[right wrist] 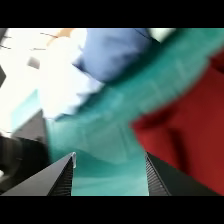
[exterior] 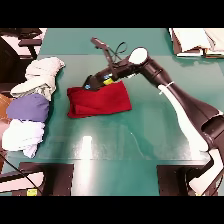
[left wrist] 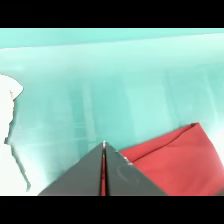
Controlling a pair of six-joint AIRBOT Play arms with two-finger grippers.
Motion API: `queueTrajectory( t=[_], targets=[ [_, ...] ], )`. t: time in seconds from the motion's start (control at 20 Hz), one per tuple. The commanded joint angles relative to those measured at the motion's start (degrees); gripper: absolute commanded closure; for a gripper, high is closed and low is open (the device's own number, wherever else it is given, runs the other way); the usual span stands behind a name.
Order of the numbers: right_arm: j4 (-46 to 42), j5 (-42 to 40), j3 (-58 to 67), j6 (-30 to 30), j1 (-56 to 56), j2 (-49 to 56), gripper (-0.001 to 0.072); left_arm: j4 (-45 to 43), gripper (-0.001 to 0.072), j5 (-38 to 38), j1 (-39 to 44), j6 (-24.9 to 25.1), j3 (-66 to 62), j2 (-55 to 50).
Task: Fold the shirts.
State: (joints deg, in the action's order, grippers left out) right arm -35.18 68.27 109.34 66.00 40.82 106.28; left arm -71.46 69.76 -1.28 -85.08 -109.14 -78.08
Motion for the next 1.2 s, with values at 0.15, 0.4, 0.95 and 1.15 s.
queueTrajectory(
  t=[0.15,0.4,0.95,1.15],
  targets=[
    [-12.2,3.5,-18.3,7.7,-18.3,-6.3,0.0223,-0.1,0.0681,2.3,-0.7,0.0,0.0,1.1],
    [-7.6,0.2,-29.8,7.7,-25.8,-5.8,0.0102,1.0,0.0682,2.1,0.5,0.0,0.4,0.6],
    [1.5,-1.9,-13.9,7.6,-13.2,10.2,0.0385,1.6,0.0682,1.9,4.9,0.0,1.7,-0.4],
    [-1.1,-1.0,-8.8,7.6,-12.4,11.0,0.0696,2.0,0.0682,2.3,5.1,0.0,1.7,-0.4]
  ],
)
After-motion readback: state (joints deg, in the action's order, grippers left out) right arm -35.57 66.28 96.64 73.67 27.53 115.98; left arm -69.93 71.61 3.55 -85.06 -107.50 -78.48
